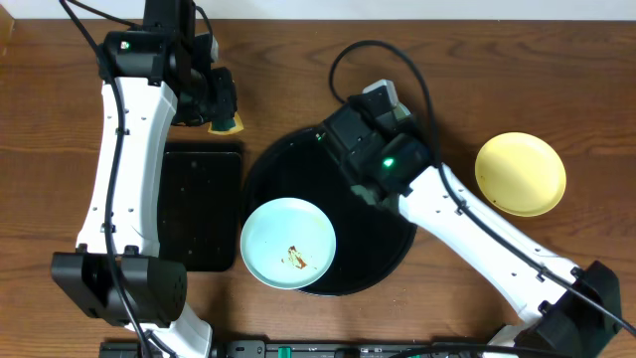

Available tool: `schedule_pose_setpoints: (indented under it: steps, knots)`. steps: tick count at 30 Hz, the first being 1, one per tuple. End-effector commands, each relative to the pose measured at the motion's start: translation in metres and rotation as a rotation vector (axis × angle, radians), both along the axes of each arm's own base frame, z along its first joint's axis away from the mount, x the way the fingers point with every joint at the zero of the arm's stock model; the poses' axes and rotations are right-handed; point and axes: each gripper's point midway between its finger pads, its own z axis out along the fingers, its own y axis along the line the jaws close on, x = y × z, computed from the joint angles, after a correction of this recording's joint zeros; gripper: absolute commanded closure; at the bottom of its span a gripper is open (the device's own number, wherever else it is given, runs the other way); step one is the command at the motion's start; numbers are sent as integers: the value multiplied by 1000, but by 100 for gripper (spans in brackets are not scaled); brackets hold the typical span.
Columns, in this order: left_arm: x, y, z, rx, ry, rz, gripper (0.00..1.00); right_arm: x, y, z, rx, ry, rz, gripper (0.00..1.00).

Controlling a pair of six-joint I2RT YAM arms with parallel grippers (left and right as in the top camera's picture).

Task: Clean dirty plates on tray and stack at the side
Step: 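Lift the blue plate with the right gripper off the round tray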

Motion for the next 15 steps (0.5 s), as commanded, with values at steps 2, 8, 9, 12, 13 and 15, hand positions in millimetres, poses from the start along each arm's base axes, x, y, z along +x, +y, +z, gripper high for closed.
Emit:
schedule_pose_setpoints:
  steps: [2, 8, 9, 12, 13, 15]
  knots:
    - [1, 0, 2, -7, -7, -8, 69, -2, 3, 32, -143, -108, 8, 98]
    - [2, 0, 3, -7, -10, -8, 69, -8, 11, 48, -222, -173, 24, 98]
    - [2, 0, 3, -7, -11, -8, 70, -9, 13, 50, -234, -180, 28, 98]
    - [2, 0, 3, -7, -11, -8, 70, -11, 19, 59, -269, -220, 34, 98]
    - [2, 0, 3, -7, -11, -8, 69, -12, 20, 63, -286, -235, 34, 99]
    - [2, 0, 3, -7, -11, -8, 70, -13, 24, 69, -306, -256, 38, 98]
